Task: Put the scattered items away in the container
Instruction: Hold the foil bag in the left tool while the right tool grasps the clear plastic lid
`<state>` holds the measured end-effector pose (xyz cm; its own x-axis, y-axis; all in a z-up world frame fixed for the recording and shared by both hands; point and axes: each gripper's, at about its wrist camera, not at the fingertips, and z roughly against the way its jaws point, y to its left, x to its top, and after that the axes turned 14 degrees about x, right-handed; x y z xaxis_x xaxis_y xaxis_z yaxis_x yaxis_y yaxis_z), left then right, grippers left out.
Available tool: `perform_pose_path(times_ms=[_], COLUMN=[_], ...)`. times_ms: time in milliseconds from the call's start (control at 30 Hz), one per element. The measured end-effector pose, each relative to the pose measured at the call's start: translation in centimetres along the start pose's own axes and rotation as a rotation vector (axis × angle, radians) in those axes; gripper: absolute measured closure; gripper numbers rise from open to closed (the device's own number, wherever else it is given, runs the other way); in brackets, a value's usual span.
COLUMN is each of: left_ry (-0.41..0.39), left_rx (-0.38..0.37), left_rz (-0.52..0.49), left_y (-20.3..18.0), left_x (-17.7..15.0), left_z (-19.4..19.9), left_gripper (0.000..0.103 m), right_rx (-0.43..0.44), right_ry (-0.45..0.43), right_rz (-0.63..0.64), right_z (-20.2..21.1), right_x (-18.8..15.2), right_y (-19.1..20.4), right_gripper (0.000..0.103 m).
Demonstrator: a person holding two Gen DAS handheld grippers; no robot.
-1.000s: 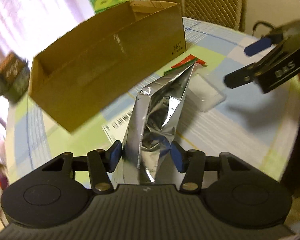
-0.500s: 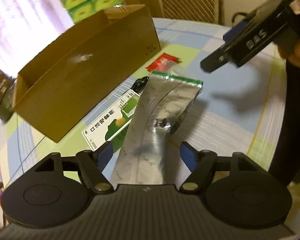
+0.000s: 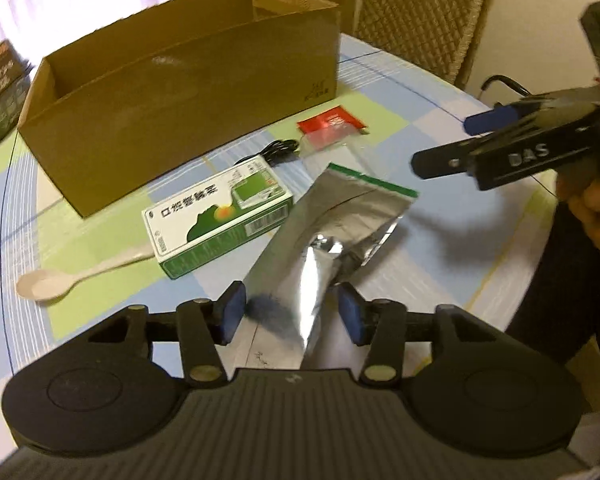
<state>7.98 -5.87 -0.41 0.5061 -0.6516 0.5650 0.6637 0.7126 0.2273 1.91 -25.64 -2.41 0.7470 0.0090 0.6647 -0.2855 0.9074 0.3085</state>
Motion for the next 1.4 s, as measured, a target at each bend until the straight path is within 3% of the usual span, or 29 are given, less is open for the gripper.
perform_pose_path(times_ms=[100, 200, 367, 667, 833, 1000, 1167, 1400], left_ry=[-0.02, -0.034, 0.002, 0.141, 0.162, 0.178, 0.214, 0.243], left_rx=[0.0, 0.033, 0.019, -0.07, -0.132, -0.105, -0.126, -0.113], left_rz=[-0.121, -0.258, -0.335, -0.126, -0.038, -0.051, -0.074, -0.074], left_y=[-0.7, -1.7, -2.4, -1.2, -0.9, -0.1, -0.5, -1.2], left_x=[0.4, 0.5, 1.0, 0.5, 0.6, 1.9, 3.1, 2.7], left_z=[-0.1, -0.8, -2.6, -2.4, -1.3, -2.4, -4.4, -5.1], left_gripper=[0.043, 0.042, 0.043, 0.046, 0.045, 0.045, 0.045, 0.06], right_rx=[0.001, 0.001, -0.004, 0.004, 0.018, 0.026, 0.03, 0.022], right_ry=[-0.001, -0.009, -0.004, -0.01, -0.007, -0.004, 0.004, 0.013], right_rz=[-0.002, -0.013, -0.025, -0.04, -0.038, -0.033, -0.029, -0.032], right_z=[0.2, 0.4, 0.3, 0.3, 0.1, 0.0, -0.2, -0.6], right_x=[-0.2, -0.4, -0.6, -0.7, -0.9, -1.0, -1.2, -1.2], right_y=[0.0, -0.1, -0.4, -1.0, -0.8, -0.7, -0.6, -1.1], right_gripper=[0.0, 0.0, 0.0, 0.0, 0.0, 0.0, 0.0, 0.0])
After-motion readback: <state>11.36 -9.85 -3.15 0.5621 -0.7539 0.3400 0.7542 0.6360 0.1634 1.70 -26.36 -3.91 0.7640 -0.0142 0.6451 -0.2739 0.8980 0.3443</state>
